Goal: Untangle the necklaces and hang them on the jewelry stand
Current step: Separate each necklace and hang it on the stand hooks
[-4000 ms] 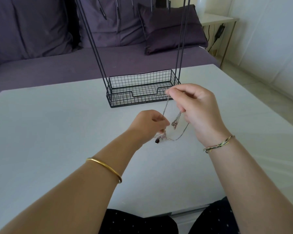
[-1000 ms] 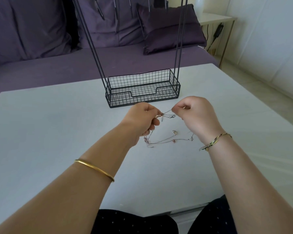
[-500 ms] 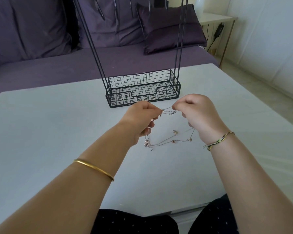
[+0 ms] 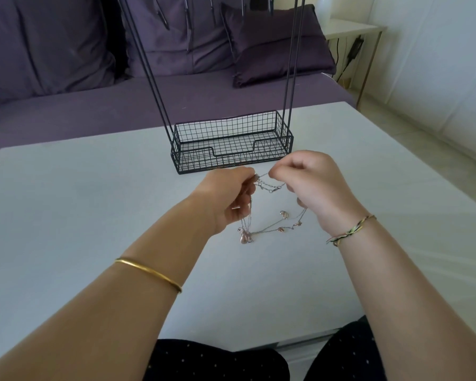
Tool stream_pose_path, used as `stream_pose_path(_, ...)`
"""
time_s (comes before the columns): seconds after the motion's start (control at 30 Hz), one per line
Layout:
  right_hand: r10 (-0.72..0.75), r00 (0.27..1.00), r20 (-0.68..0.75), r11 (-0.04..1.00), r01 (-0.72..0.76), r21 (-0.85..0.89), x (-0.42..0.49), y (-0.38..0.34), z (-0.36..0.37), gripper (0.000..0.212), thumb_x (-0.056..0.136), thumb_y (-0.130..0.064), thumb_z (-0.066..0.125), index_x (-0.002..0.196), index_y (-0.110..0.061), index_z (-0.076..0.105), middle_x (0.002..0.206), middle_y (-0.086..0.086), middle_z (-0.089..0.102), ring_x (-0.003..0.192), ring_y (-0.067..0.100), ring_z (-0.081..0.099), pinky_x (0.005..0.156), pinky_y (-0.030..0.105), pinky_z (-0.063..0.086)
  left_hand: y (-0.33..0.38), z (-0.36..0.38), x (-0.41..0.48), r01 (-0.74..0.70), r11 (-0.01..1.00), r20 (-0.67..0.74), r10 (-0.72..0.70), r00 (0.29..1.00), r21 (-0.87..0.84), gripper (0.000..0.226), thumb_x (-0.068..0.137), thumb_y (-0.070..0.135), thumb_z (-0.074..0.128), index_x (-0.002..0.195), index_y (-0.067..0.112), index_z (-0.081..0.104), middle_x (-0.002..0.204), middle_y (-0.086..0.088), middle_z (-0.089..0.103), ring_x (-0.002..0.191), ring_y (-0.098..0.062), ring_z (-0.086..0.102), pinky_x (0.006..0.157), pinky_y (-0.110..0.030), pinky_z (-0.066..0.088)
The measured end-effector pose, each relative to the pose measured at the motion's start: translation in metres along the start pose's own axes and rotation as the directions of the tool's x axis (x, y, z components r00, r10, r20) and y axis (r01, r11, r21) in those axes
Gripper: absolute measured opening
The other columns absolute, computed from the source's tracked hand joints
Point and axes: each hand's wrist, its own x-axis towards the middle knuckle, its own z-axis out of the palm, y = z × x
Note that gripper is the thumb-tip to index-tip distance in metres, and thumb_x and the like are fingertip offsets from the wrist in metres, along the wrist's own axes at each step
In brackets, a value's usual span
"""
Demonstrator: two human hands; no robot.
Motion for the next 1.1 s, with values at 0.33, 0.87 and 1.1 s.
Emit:
stream_pose_path(0.33, 0.015, 0.998, -0.062, 0.998, -0.012, 0.055, -0.0012, -0.0048, 0.0001, 0.024, 0.077, -0.008, 0.059, 0.08, 0.015, 0.053, 0.056, 0.002, 0.031, 0.051, 0.015, 0.026, 0.045, 0.022, 0.021, 0.0005, 0.0016, -0.0006, -0.02, 0.998, 0.027, 0.018, 0.999, 0.065, 0.016, 0.095, 0.019, 0.055, 0.082, 0.011, 0.057, 0.06, 0.001, 0.048, 0.044, -0.006, 0.031, 0.036, -0.013, 0.021)
stream_pose_path(0.87, 0.103, 0.993, -0.065, 0.991, -0.097, 0.094, -0.0031, -0.0051, -0.0031, 0.016, 0.08, -0.01, 0.056, 0.08, 0.005, 0.06, 0.056, 0.0, 0.06, 0.04, 0.008, 0.032, 0.049, 0.025, 0.031, -0.0019, -0.0029, 0.0057, -0.213, 0.974, -0.068, 0.218, 0.974, 0.075, 0.015, 0.097, 0.012, 0.05, 0.089, 0.016, 0.062, 0.069, 0.004, 0.058, 0.068, -0.011, 0.054, 0.079, -0.027, 0.048)
stream_pose_path(1.1, 0.016, 0.999, -0.049, 0.998, -0.013, 0.057, 0.0007, 0.0012, -0.002, 0.009, 0.081, -0.011, 0.064, 0.073, -0.009, 0.066, 0.041, -0.015, 0.041, 0.041, 0.002, 0.037, 0.041, 0.013, 0.03, -0.0015, -0.0012, 0.0072, -0.235, 0.971, -0.091, 0.237, 0.967, 0.029, 0.013, 0.097, 0.015, 0.051, 0.092, 0.013, 0.063, 0.066, 0.002, 0.049, 0.06, -0.011, 0.049, 0.072, -0.026, 0.049)
